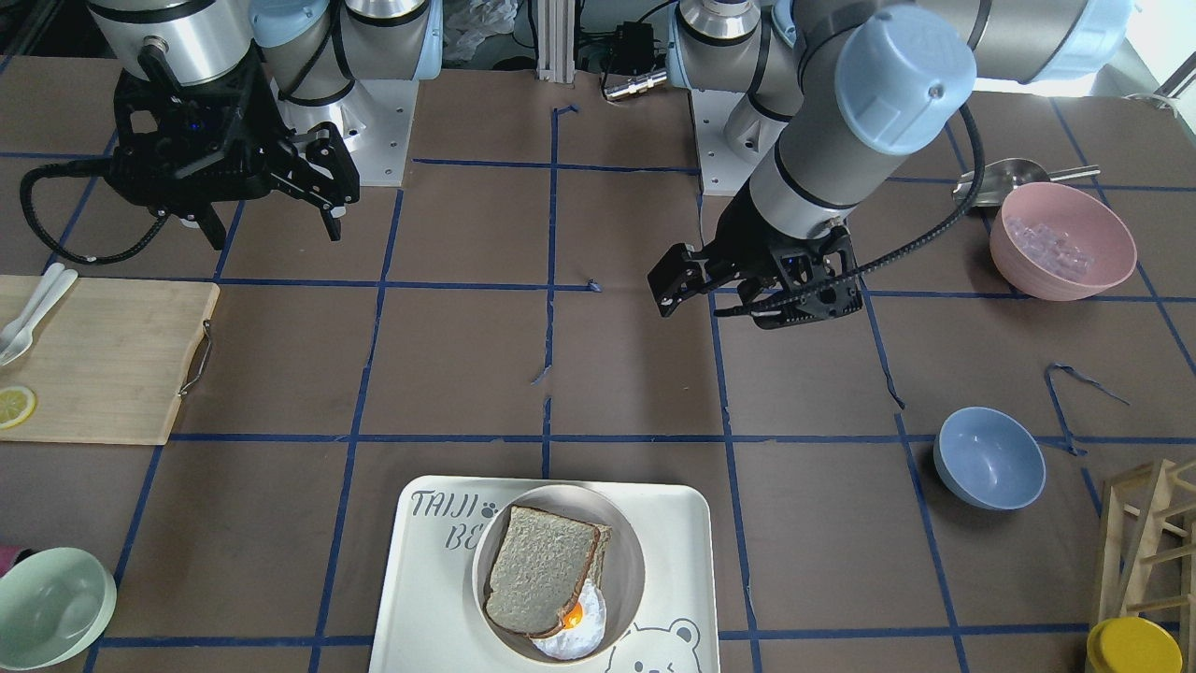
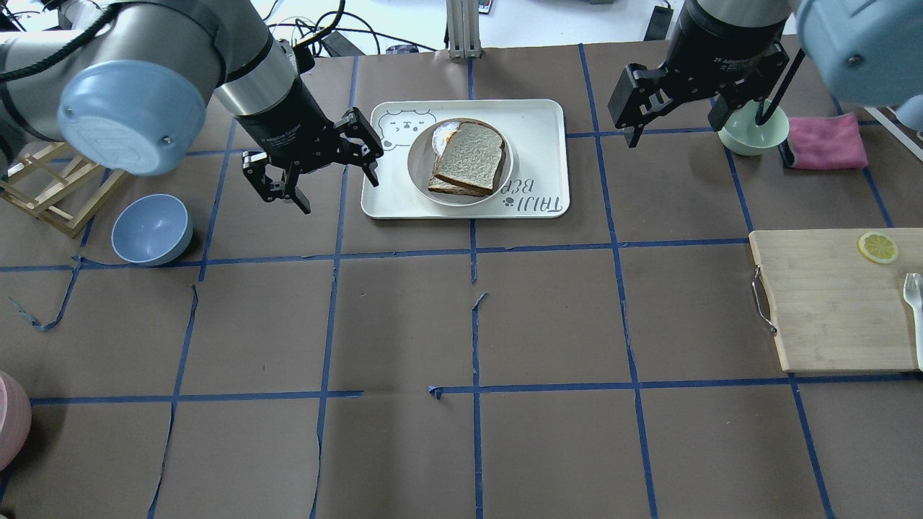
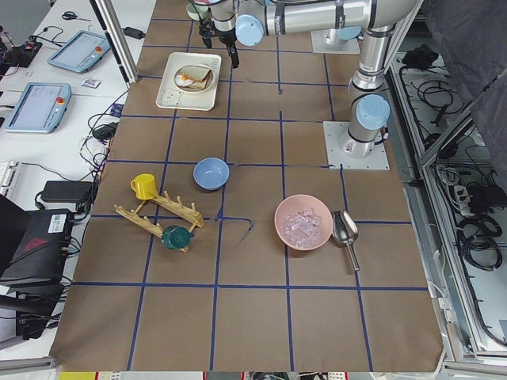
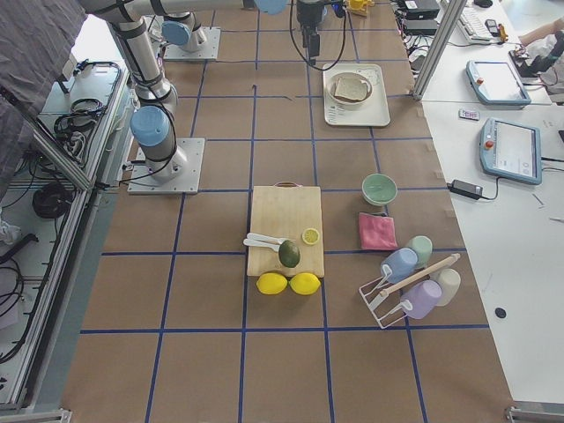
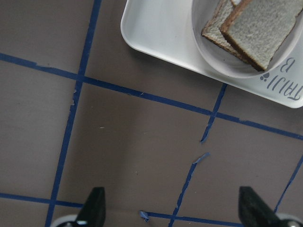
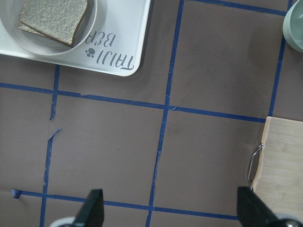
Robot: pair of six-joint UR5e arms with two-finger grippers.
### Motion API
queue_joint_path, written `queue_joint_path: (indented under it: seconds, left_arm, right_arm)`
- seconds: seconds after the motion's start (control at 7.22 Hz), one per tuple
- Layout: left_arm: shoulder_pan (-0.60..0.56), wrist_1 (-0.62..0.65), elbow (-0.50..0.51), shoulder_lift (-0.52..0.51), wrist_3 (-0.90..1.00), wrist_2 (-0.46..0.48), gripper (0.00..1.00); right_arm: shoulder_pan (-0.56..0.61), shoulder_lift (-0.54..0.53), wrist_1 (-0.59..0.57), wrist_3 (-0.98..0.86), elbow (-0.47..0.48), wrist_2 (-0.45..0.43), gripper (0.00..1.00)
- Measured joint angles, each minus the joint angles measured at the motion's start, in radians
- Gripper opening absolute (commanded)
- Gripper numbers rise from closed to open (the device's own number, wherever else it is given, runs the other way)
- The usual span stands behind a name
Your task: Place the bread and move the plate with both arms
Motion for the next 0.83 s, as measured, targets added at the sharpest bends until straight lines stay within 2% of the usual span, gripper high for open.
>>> queue_joint_path:
  seconds: [0.28,0.42,0.83]
  left_arm:
    - [0.007,-0.087,-0.001,0.087,0.157,0.121,1.00]
    - [0.015,-0.081,-0.003,0.108,0.254,0.164,1.00]
    - [0.021,0.052,-0.010,0.119,0.352,0.193,1.00]
  right_arm:
    - [-0.001,0.001,0.000,-0.003,0.000,0.000,1.00]
    - [-0.001,0.001,0.000,-0.004,0.000,0.000,1.00]
    - [-0.001,0.002,0.000,-0.006,0.000,0.000,1.00]
